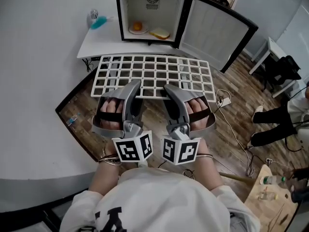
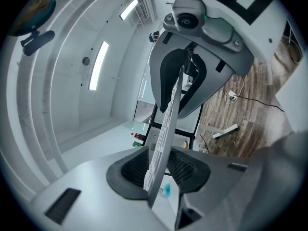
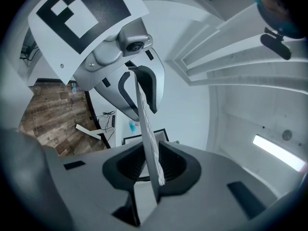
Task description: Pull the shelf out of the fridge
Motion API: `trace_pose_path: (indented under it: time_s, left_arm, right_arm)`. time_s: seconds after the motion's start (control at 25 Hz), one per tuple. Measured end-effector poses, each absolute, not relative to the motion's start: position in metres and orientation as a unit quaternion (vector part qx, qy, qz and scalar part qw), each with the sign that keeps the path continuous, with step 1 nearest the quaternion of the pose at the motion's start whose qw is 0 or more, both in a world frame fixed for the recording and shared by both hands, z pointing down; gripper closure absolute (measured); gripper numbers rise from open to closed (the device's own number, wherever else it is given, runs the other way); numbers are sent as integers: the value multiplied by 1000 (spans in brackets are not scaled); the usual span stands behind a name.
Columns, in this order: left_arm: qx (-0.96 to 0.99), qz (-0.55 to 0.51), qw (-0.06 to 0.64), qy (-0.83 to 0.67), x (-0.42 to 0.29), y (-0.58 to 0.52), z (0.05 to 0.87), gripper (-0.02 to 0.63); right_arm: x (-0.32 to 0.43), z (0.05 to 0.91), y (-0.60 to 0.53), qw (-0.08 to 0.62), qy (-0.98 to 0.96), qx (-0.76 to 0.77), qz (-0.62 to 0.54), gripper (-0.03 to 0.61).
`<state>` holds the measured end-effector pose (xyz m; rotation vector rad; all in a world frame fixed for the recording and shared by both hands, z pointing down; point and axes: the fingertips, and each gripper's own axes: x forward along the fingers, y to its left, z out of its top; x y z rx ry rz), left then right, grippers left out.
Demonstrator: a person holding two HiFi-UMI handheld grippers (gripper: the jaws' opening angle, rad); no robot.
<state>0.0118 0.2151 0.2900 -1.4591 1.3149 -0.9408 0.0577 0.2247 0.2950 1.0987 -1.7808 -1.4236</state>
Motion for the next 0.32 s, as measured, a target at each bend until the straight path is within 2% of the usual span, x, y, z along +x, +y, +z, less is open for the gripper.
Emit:
trace_pose_path:
  time_s: [0.32]
  left_arm:
    - [-593, -379, 464, 538, 2, 213, 293, 505]
  right_arm:
    - [48, 299, 222, 301, -668, 414, -540, 486]
